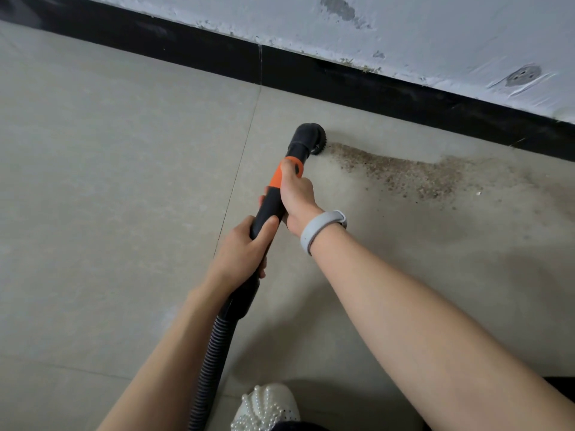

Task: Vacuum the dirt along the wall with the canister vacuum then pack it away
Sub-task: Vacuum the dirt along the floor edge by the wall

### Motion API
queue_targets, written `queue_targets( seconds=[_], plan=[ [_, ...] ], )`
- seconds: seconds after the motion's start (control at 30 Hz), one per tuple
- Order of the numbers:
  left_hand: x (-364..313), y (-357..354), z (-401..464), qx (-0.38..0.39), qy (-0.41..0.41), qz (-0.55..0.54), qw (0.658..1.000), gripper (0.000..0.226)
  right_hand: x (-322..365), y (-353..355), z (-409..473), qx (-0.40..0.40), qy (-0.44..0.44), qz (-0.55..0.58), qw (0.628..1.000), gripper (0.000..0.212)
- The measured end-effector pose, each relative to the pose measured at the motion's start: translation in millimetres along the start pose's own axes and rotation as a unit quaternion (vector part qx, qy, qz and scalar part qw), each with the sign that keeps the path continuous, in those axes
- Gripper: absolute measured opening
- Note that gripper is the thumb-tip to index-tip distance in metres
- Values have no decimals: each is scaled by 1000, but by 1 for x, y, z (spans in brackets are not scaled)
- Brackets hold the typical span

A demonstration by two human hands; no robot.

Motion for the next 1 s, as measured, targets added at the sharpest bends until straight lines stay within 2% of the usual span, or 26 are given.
queue_targets(
  seconds=[0.4, 0.5, 0.73, 1.0],
  plan=[
    [18, -31, -50, 119, -8, 52, 992, 36, -60, 60, -23, -92, 17, 104, 990, 32],
    [20, -29, -46, 92, -5, 49, 995, 35, -54, 53, -21, -74, 22, 105, 992, 31],
    [11, -14, -13, -7, 3, 7, 1000, 34, -12, 17, -2, -15, 20, 22, 999, 33],
    [-14, -26, 11, 26, -9, 22, 999, 35, 15, 32, 7, -25, 10, 23, 999, 32]
  ],
)
Point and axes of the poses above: each hand's wrist, its own z-axis towards the middle knuckle, its own y-axis out of the back of the hand, x = y × z, the point moved 7 cm from there along z, towards the middle knuckle, and after that the axes turned 10 degrees about -y, right-handed, at the moved point
